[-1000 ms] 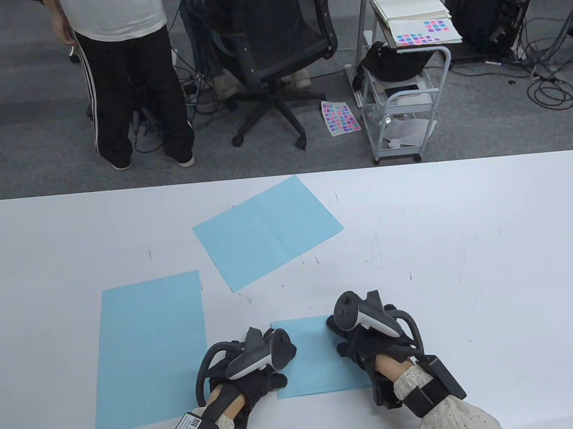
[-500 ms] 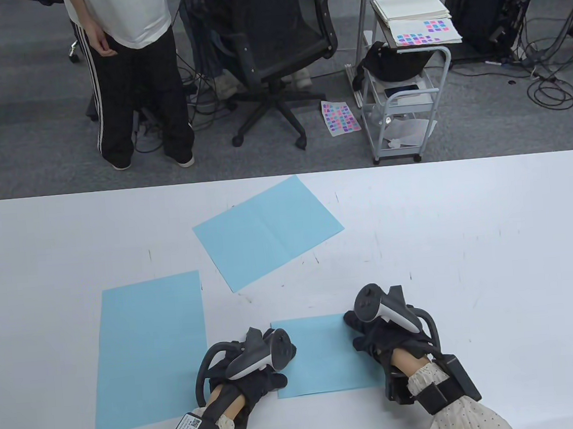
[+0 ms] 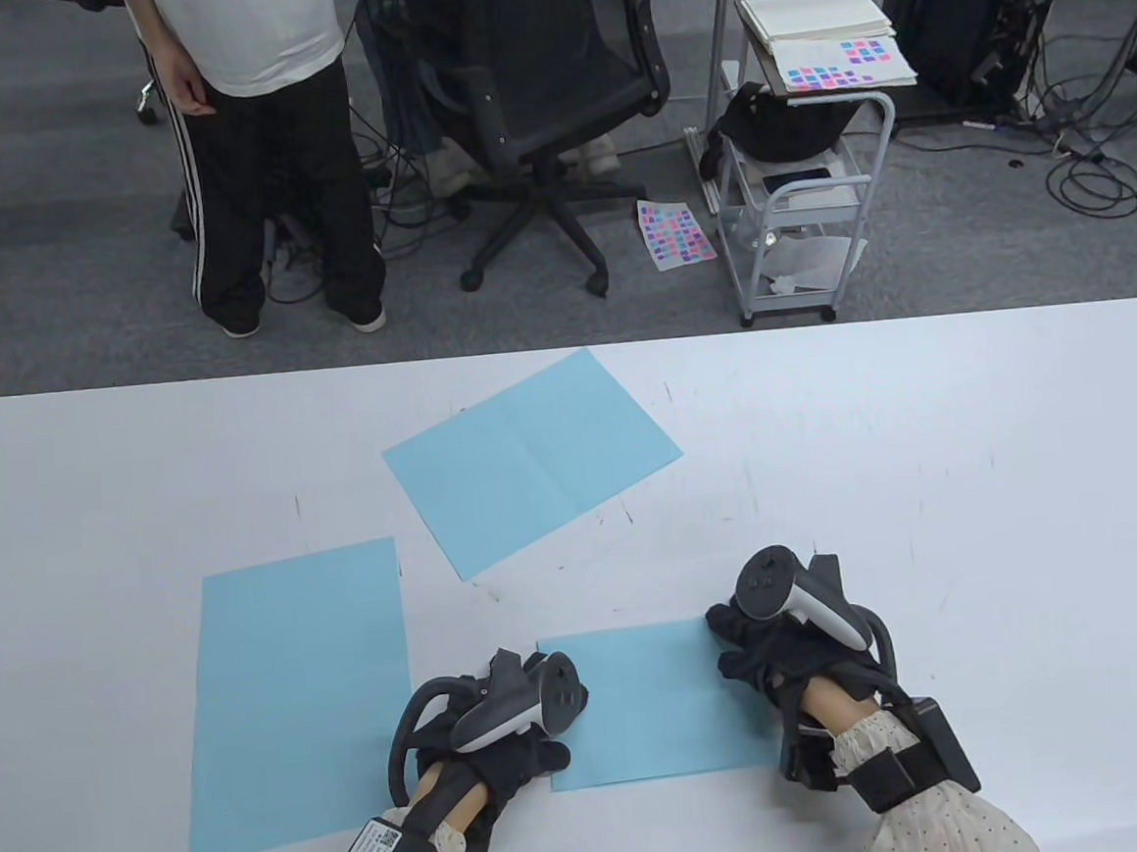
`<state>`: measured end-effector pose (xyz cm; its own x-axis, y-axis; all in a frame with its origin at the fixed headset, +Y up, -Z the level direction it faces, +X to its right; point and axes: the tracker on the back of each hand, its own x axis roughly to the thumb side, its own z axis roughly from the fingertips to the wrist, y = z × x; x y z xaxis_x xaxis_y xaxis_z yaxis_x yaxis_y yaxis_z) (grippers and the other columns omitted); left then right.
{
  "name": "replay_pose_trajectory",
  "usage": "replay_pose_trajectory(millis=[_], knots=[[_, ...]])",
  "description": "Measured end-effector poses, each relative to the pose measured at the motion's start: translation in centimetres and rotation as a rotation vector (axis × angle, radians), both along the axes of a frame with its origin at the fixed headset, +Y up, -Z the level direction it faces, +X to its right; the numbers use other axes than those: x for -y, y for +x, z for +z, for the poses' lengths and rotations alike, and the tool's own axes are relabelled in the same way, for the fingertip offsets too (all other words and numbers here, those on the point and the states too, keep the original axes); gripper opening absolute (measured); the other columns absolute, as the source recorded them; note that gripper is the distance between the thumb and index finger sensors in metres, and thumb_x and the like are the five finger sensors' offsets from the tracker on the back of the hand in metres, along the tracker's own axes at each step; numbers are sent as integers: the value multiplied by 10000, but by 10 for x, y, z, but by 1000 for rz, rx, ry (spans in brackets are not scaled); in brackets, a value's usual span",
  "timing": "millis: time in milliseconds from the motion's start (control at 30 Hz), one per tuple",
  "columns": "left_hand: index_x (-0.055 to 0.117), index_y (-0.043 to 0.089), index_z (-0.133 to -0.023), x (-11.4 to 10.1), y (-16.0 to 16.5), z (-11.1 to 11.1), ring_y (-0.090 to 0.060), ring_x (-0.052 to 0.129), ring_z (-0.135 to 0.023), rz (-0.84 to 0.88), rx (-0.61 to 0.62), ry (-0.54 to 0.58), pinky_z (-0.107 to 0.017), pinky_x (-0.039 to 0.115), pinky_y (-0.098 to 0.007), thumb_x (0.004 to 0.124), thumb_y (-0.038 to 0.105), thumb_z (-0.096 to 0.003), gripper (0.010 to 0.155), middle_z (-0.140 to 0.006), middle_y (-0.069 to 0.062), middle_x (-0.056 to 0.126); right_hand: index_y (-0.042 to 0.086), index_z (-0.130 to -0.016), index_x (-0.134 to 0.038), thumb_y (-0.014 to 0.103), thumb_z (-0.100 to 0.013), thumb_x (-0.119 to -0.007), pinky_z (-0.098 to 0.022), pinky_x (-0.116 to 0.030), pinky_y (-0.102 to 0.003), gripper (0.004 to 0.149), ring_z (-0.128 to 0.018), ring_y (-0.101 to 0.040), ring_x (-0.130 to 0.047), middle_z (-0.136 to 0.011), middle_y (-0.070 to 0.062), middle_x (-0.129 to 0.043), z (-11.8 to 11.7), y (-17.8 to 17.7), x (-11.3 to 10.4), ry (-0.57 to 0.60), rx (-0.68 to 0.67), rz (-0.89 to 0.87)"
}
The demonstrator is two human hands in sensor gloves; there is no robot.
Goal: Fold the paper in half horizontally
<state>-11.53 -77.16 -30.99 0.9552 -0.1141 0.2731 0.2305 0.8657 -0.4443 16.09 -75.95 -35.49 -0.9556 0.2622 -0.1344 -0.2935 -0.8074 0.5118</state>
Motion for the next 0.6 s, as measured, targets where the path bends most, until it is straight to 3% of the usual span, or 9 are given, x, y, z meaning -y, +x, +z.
replay_pose_trajectory(millis=[300, 600], knots=[[434, 650, -919, -1, 2, -1, -155, 408, -1143, -7, -3, -9, -866, 503, -479, 716, 594, -333, 652, -1147, 231, 322, 468, -1032, -415, 400, -484, -710, -722, -62, -639, 626, -1072, -293, -49, -1161, 212, -207, 28, -11, 2, 20, -241, 67], [459, 642, -923, -5, 10, -3, -197, 473, -1147, -59, -1, 3, -862, 515, -487, 742, 585, -330, 660, -1161, 224, 369, 513, -1010, -362, 405, -469, -728, -724, -57, -638, 662, -1070, -304, -38, -1154, 214, -154, 33, -2, 18, -5, -251, 81]])
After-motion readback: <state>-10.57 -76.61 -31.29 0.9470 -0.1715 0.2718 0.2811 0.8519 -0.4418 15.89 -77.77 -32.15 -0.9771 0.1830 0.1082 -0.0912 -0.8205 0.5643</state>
